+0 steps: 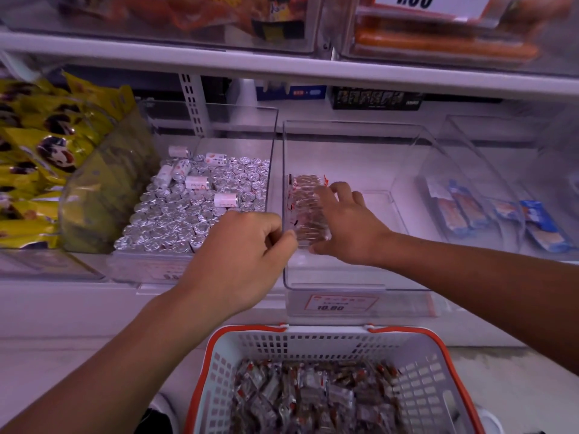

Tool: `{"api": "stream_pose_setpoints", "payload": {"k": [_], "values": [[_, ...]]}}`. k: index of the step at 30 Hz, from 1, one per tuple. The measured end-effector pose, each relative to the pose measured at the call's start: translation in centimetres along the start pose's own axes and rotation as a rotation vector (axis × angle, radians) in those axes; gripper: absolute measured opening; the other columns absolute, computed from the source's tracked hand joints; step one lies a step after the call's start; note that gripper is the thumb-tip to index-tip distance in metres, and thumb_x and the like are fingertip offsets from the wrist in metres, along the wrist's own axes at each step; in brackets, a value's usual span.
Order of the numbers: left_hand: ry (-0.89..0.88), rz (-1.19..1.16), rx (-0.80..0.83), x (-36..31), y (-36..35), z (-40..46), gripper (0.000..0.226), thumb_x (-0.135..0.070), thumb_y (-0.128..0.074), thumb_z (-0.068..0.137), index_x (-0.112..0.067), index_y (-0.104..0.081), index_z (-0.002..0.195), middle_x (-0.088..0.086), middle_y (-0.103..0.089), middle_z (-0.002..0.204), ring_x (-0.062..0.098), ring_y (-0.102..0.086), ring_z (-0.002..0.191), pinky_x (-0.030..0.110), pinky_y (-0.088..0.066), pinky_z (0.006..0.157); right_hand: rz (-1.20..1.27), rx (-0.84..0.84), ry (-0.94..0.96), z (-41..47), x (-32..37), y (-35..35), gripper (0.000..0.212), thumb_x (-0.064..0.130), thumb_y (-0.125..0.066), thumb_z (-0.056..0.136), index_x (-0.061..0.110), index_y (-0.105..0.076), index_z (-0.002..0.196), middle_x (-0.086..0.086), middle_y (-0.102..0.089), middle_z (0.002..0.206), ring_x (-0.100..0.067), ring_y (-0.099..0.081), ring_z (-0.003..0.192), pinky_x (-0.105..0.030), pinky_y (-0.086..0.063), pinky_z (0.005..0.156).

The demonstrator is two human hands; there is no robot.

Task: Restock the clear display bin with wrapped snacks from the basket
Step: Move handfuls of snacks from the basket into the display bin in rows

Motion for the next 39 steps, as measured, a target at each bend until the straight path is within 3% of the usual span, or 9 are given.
{"api": "stream_pose_setpoints", "payload": {"k": [2, 4, 8, 11, 14, 19, 28, 36, 39], "values": [[0.001, 0.001, -0.004, 0.0, 0.0, 0.0, 0.052, -0.026, -0.061, 0.091, -0.025, -0.034, 0.046, -0.009, -0.044, 0.042, 0.008, -0.046, 0.044, 0.018, -0.026, 0.043, 0.120, 0.112, -0.064, 0.3, -0.2, -0.6, 0.121, 0.038, -0.082, 0.076, 0.012, 0.006, 0.155, -0.015, 0.000, 0.161, -0.040, -0.011, 0.147, -0.043, -0.026, 0.116], [0.006, 0.016, -0.012, -0.1, 0.0, 0.0, 0.052, -0.027, -0.061, 0.091, -0.024, -0.035, 0.047, -0.006, -0.037, 0.038, 0.009, -0.044, 0.044, 0.018, -0.024, 0.042, 0.218, 0.259, -0.080, 0.7, 0.4, -1.5, 0.120, 0.032, -0.076, 0.084, 0.010, 0.021, 0.153, -0.016, 0.019, 0.162, -0.029, 0.013, 0.150, -0.030, -0.012, 0.118], [0.005, 0.000, -0.013, -0.1, 0.0, 0.1, 0.053, -0.024, -0.062, 0.090, -0.025, -0.033, 0.046, -0.006, -0.039, 0.038, 0.008, -0.044, 0.044, 0.017, -0.028, 0.044, 0.262, 0.337, -0.041, 1.7, 2.0, -2.3, 0.098, 0.028, -0.060, 0.096, 0.015, 0.018, 0.154, -0.014, 0.035, 0.156, -0.030, -0.006, 0.151, -0.029, -0.022, 0.118], [0.013, 0.002, -0.010, 0.0, 0.0, 0.0, 0.052, -0.025, -0.062, 0.090, -0.024, -0.034, 0.047, -0.007, -0.034, 0.038, 0.010, -0.044, 0.045, 0.020, -0.027, 0.044, -0.003, 0.370, -0.024, 1.7, 1.4, -2.8, 0.094, 0.053, -0.046, 0.098, 0.018, 0.023, 0.152, -0.011, 0.038, 0.155, -0.033, 0.024, 0.147, -0.046, -0.004, 0.123], [0.013, 0.025, 0.003, 0.0, 0.0, -0.1, 0.049, -0.027, -0.060, 0.092, -0.023, -0.036, 0.049, -0.006, -0.037, 0.040, 0.012, -0.042, 0.043, 0.024, -0.024, 0.045, -0.360, 0.284, 0.138, 1.5, 1.5, -2.6, 0.096, 0.071, -0.031, 0.092, 0.019, 0.024, 0.152, -0.001, 0.037, 0.156, -0.030, 0.033, 0.143, -0.050, 0.002, 0.121], [-0.003, 0.059, 0.009, -0.1, 0.0, -0.2, 0.047, -0.029, -0.057, 0.094, -0.023, -0.038, 0.051, -0.006, -0.040, 0.043, 0.010, -0.041, 0.042, 0.026, -0.024, 0.046, -0.597, 0.238, 0.262, 2.8, 2.1, -2.5, 0.098, 0.077, -0.021, 0.089, 0.014, 0.019, 0.153, -0.003, 0.024, 0.162, -0.024, 0.025, 0.148, -0.049, 0.002, 0.121], [0.009, 0.212, -0.076, -0.1, 0.3, -0.3, 0.045, -0.036, -0.048, 0.096, -0.021, -0.037, 0.055, -0.001, -0.044, 0.050, 0.023, -0.048, 0.049, 0.032, -0.031, 0.051, -0.375, 0.178, 0.252, 2.9, 1.2, -1.1, 0.108, 0.079, -0.040, 0.083, 0.016, 0.010, 0.156, -0.002, 0.014, 0.164, -0.020, 0.013, 0.151, -0.046, -0.008, 0.121], [0.029, 0.132, -0.268, -0.3, 2.4, -0.8, 0.041, -0.039, -0.062, 0.092, -0.021, -0.044, 0.060, -0.005, -0.049, 0.049, 0.018, -0.051, 0.050, 0.033, -0.044, 0.052, -0.344, 0.118, 0.223, 0.3, 1.5, 1.9, 0.081, 0.055, -0.050, 0.095, 0.014, -0.015, 0.156, -0.007, -0.005, 0.165, -0.027, -0.008, 0.151, -0.045, -0.024, 0.119], [-0.110, -0.011, -0.160, -1.2, 2.5, -1.8, 0.045, -0.029, -0.063, 0.090, -0.021, -0.039, 0.052, -0.008, -0.040, 0.042, 0.008, -0.039, 0.041, 0.025, -0.035, 0.046, -0.173, -0.196, 0.270, -2.6, 2.9, 6.0, 0.039, 0.038, -0.047, 0.100, 0.015, -0.055, 0.130, -0.009, -0.052, 0.137, -0.029, -0.051, 0.124, -0.045, -0.048, 0.097]]}}
Point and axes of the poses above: each hand's wrist, its own z-axis towards the middle knuckle, its own y-axis out of the back of the hand, x = y × z, the point moved 6 cm from there along z, towards the middle knuckle
